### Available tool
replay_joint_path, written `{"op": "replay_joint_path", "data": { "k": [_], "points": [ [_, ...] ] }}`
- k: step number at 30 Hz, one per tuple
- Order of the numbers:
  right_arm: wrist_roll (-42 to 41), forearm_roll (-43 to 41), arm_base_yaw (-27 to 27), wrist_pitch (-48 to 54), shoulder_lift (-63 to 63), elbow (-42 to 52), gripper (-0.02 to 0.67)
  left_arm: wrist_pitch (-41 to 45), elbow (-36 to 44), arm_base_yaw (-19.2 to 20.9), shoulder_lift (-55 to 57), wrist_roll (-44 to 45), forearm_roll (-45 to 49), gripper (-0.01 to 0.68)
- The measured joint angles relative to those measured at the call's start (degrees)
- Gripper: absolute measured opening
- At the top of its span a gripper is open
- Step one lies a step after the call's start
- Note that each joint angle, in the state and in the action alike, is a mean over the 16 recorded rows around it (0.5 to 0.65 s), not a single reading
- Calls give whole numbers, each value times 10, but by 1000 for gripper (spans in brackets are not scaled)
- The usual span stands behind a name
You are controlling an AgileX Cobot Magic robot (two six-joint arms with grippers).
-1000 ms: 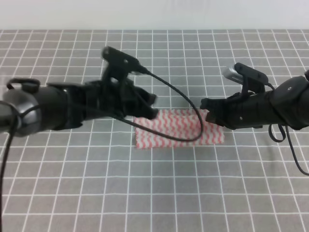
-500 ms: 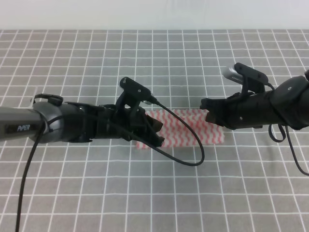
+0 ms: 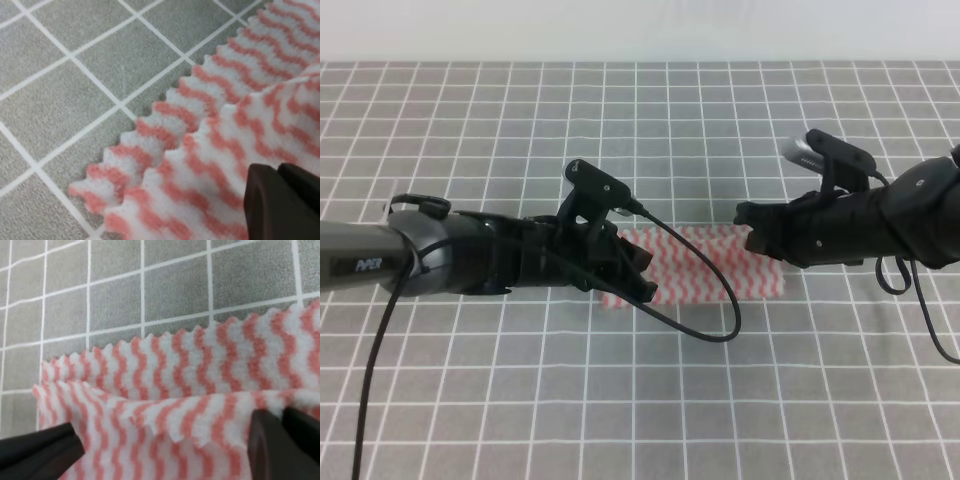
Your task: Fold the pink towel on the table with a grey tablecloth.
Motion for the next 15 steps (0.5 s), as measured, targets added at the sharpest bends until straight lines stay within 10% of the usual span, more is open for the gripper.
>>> {"op": "replay_joint_path", "data": {
  "k": [15],
  "points": [
    [0,13,0,-43,0,-1,117,-1,0,0,-1,-1,2,16]
  ]
}}
